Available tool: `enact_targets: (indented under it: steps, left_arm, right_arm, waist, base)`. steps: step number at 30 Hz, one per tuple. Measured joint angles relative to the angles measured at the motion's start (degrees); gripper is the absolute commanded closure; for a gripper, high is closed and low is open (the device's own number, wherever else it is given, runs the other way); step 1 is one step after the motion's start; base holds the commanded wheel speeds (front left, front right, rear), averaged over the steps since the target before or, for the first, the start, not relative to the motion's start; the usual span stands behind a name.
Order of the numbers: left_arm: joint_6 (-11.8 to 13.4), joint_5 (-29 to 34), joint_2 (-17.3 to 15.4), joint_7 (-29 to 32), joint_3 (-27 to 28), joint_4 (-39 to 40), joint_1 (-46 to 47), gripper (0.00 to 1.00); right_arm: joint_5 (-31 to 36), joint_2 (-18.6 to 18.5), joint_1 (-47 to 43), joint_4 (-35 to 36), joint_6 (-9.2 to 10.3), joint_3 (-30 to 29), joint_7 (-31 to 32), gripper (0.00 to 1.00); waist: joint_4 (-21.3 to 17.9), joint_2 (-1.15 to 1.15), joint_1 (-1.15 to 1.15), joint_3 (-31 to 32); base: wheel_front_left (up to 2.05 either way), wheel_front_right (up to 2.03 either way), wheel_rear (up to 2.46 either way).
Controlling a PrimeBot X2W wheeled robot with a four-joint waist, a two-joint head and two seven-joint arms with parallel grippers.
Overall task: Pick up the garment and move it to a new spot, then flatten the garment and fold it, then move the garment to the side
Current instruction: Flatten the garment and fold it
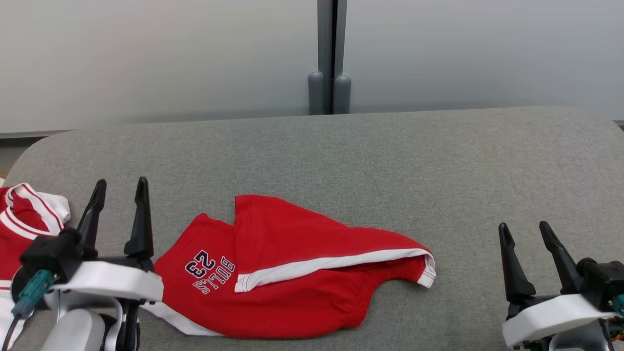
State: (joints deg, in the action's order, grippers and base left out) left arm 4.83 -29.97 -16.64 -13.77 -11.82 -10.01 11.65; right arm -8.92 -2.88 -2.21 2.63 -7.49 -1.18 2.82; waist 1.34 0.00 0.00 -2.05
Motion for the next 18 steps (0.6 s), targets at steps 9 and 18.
enact_targets:
  steps: [9,18]
  left_arm:
    - [1.3,0.6,-2.4,2.2,-0.6,5.0,-10.1,0.0]
    - [1.4,0.6,-2.5,3.2,-1.4,6.3,-11.4,0.0]
  right_arm:
    - [0.1,-0.3,-2.1,1.7,0.0,0.0,1.7,0.0]
    - [-0.1,-0.7,-2.5,2.4,0.0,0.1,2.3,0.0]
  waist:
    - [0.5,0.0,0.0,2.6]
    - [0.8,0.0,0.0,3.3]
  base:
    - [0.0,0.0,0.0]
    - [0.0,0.0,0.0]
